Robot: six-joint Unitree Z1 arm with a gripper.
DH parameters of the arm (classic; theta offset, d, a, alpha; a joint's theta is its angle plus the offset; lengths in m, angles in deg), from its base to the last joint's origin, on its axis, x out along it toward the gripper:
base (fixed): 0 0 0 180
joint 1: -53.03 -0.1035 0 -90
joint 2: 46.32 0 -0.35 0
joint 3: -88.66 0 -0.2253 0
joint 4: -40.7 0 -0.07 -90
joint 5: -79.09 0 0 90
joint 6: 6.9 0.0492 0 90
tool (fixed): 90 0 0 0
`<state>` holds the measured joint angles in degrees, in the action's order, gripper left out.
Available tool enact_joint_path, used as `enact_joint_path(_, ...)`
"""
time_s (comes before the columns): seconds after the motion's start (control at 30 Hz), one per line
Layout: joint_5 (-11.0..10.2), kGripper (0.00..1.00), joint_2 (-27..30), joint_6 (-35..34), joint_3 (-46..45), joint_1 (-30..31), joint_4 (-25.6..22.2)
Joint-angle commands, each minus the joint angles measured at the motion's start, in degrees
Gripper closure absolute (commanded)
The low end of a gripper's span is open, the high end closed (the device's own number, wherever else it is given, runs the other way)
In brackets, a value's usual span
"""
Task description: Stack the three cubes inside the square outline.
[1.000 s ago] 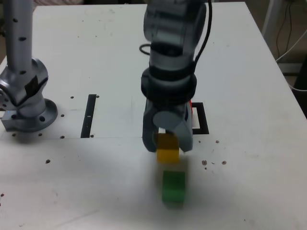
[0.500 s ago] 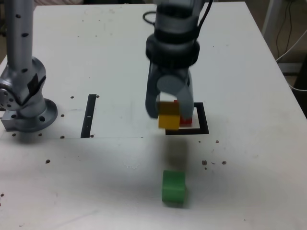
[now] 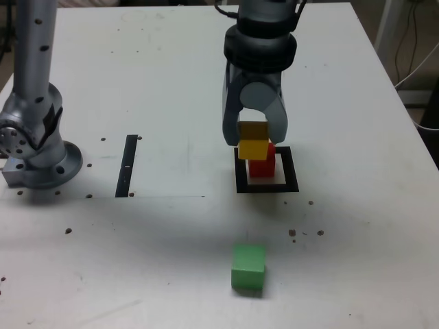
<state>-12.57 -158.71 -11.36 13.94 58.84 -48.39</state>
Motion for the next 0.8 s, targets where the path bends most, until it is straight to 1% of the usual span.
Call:
enact_joint_path(0.0,0.2,0.67,-0.8,0.1,0.5,-0.4,0.6)
enact_joint_path(0.37,0.4,0.67,-1.9,1.2,1.1,-2.8,2.2)
enact_joint_path(0.77,-0.4,0.67,-2.7,2.2,0.6,-4.0,2.6)
